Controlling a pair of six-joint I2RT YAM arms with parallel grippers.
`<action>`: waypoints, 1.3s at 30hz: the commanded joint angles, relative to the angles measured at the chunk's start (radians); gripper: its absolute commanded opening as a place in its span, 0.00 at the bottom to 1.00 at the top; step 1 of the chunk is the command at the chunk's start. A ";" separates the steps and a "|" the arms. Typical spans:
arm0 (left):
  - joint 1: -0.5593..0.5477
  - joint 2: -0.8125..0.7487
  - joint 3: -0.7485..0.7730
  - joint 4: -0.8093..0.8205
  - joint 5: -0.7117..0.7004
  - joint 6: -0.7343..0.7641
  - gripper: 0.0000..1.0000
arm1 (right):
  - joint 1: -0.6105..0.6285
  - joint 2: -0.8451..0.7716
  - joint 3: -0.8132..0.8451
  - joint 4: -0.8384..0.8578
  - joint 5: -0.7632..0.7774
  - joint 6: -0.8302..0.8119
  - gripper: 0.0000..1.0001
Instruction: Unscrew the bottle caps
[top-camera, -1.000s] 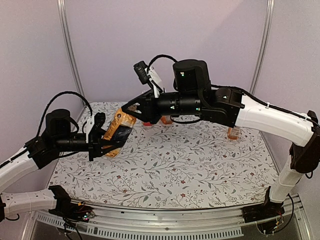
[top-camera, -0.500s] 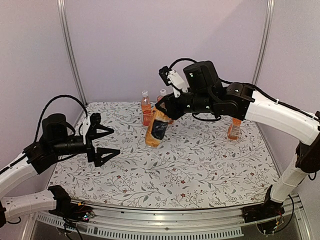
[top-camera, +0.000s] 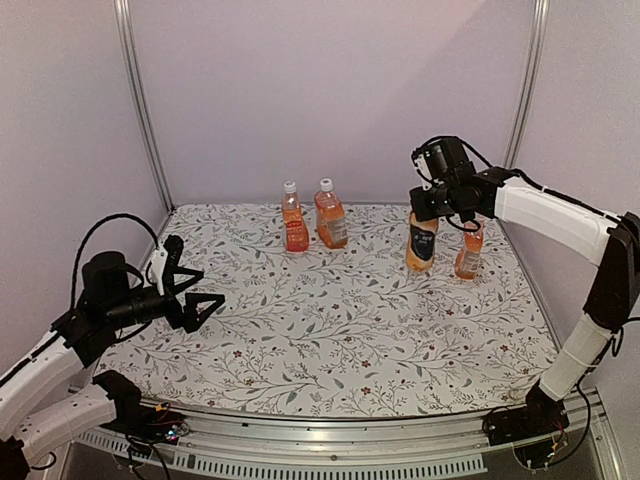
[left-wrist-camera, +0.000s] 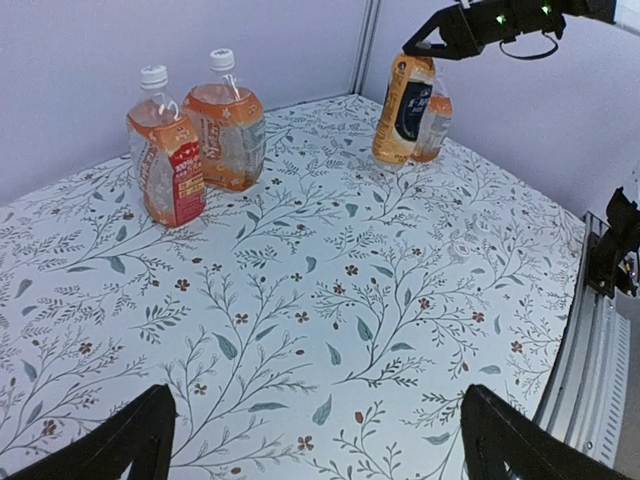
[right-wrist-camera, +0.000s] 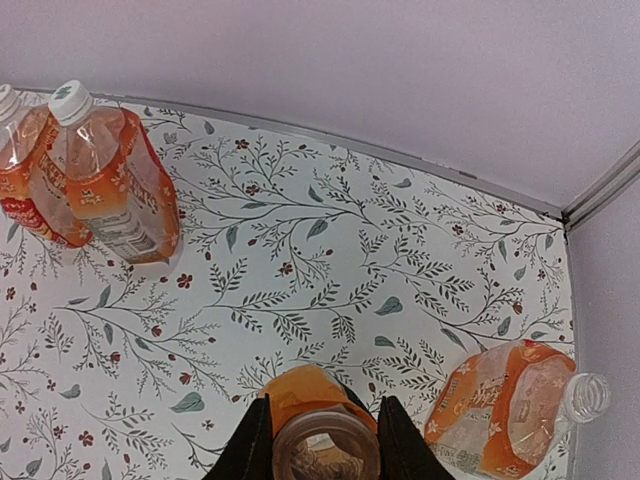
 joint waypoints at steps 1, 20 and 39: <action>0.042 -0.030 -0.020 0.018 0.001 -0.056 1.00 | -0.068 0.065 0.025 0.050 -0.059 0.000 0.00; 0.051 -0.008 -0.015 0.034 0.021 -0.050 1.00 | -0.122 0.122 0.001 0.044 -0.090 0.033 0.68; 0.061 0.022 0.004 0.034 0.023 -0.051 1.00 | -0.088 0.313 0.480 -0.084 -0.284 -0.028 0.90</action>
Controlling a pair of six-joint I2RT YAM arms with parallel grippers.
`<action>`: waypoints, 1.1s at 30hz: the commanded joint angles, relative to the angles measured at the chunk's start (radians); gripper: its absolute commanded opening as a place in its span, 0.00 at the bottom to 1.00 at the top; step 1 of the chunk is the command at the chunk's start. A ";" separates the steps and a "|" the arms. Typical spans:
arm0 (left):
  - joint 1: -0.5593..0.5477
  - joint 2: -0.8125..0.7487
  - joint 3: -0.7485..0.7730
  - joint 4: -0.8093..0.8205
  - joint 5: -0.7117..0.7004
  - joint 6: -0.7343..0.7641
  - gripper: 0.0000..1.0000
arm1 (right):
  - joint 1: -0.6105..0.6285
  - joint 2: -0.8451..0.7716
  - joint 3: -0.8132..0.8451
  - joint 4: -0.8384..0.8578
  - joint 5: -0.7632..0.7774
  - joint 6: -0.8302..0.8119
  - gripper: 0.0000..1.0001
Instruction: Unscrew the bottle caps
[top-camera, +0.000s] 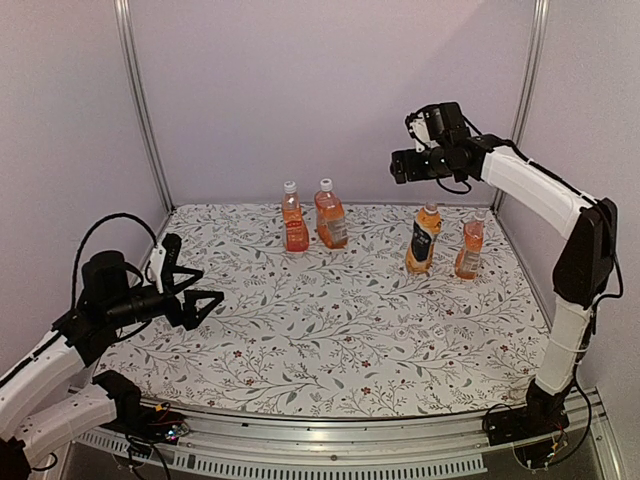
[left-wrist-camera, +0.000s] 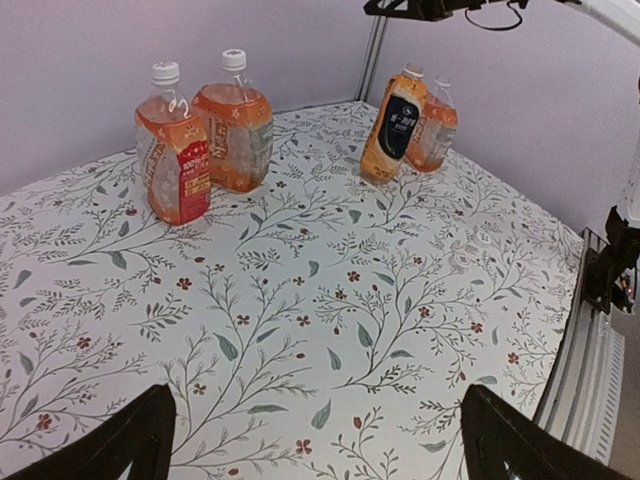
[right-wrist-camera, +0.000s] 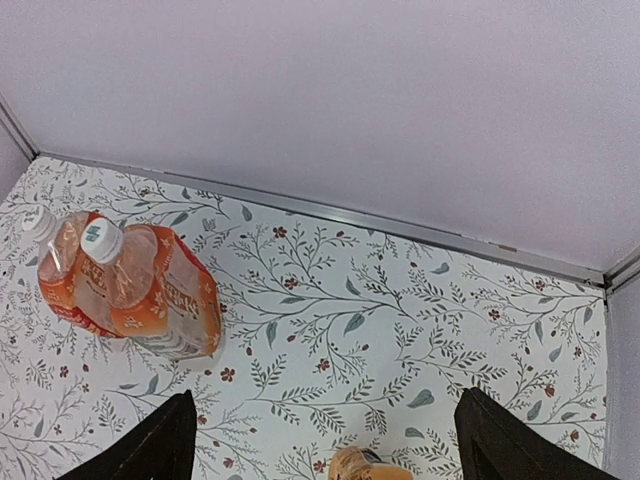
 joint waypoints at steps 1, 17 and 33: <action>0.023 0.017 0.022 0.006 -0.007 -0.009 1.00 | 0.048 0.115 0.143 -0.045 -0.079 -0.023 0.90; 0.043 0.072 0.056 0.009 -0.040 -0.014 1.00 | 0.192 0.508 0.483 0.046 -0.099 -0.099 0.93; 0.046 0.105 0.056 0.029 -0.034 -0.009 0.99 | 0.199 0.674 0.493 0.096 0.000 -0.112 0.88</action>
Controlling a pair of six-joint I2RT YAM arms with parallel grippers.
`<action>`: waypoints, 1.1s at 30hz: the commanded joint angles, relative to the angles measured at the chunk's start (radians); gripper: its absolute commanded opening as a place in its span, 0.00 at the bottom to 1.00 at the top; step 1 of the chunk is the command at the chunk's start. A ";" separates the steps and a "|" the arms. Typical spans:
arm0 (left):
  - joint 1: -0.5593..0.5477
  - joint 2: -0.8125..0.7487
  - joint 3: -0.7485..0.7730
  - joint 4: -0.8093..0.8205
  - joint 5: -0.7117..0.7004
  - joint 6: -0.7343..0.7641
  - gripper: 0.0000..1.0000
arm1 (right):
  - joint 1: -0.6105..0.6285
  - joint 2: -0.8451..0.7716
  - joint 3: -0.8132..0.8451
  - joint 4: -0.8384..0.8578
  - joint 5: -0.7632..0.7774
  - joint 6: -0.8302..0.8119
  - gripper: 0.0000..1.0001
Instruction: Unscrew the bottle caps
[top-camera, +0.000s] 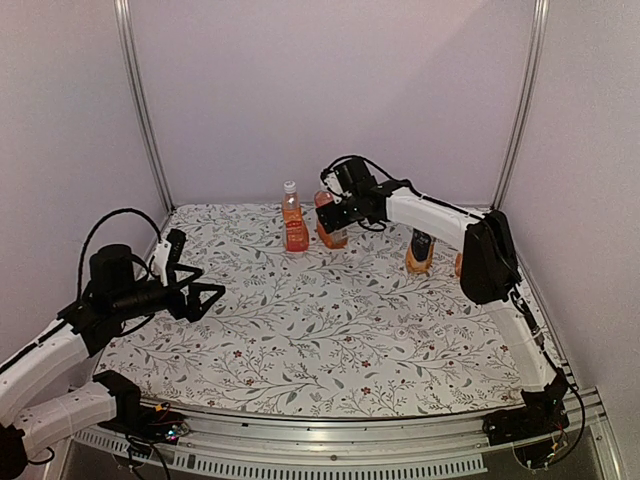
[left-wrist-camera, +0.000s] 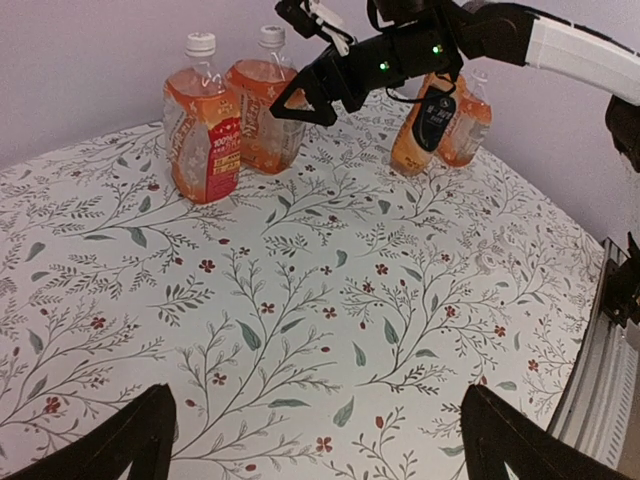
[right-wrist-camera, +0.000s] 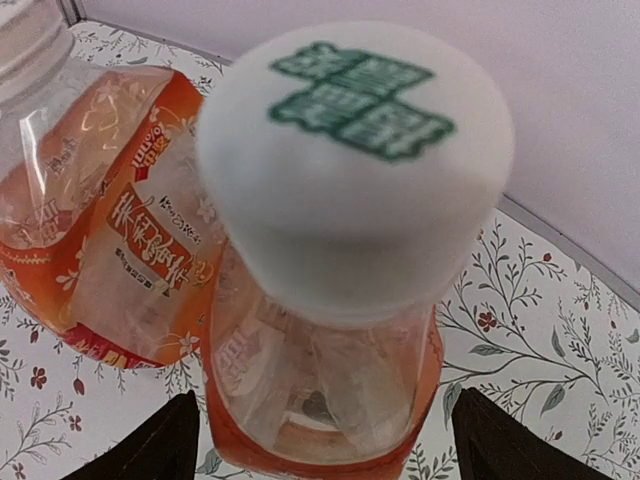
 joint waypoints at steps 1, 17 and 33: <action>0.016 0.010 0.032 0.013 -0.001 0.007 1.00 | -0.001 0.062 0.031 0.042 -0.013 -0.015 0.84; 0.023 -0.017 0.009 0.012 0.003 0.011 1.00 | -0.008 -0.002 -0.052 0.152 -0.009 -0.023 0.42; 0.023 -0.029 0.055 -0.002 0.083 0.101 1.00 | -0.001 -0.526 -0.431 0.200 -0.226 -0.107 0.31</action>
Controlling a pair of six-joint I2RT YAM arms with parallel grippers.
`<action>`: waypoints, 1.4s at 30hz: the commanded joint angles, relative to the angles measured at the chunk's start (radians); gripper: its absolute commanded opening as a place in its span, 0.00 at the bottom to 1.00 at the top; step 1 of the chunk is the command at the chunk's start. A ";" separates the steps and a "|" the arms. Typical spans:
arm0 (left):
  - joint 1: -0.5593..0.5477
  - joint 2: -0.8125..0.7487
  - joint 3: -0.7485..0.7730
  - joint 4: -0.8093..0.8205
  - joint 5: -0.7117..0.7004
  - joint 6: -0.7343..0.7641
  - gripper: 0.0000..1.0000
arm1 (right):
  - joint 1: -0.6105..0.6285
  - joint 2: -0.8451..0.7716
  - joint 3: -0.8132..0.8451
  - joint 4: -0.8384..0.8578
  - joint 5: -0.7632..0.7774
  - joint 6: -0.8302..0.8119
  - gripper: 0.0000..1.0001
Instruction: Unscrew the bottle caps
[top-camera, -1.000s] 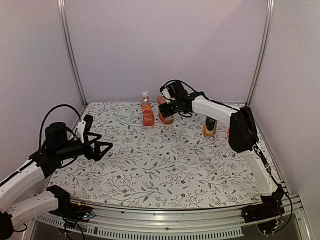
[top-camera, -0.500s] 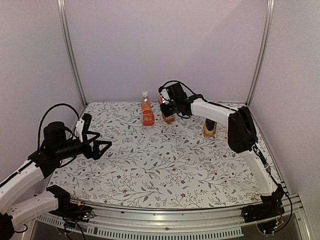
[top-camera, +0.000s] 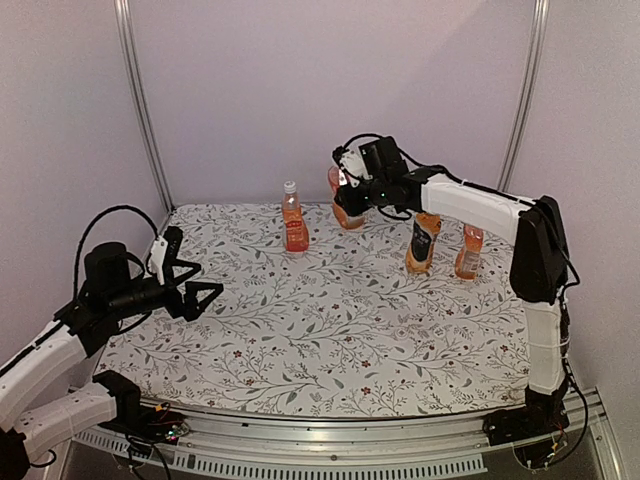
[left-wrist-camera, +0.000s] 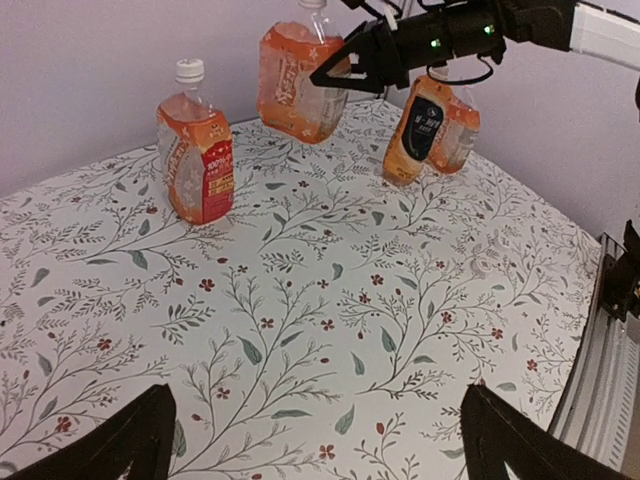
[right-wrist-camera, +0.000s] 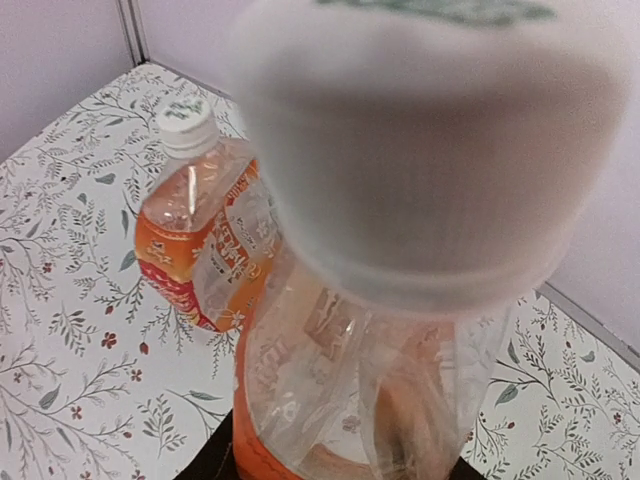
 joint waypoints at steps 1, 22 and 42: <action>0.009 0.000 0.064 -0.011 0.077 0.085 1.00 | 0.009 -0.277 -0.123 0.040 -0.224 -0.053 0.31; -0.220 0.216 0.497 -0.282 0.369 0.317 0.98 | 0.386 -0.641 -0.340 -0.136 -0.683 -0.120 0.27; -0.347 0.251 0.506 -0.239 0.326 0.264 0.31 | 0.420 -0.519 -0.236 -0.169 -0.689 -0.143 0.27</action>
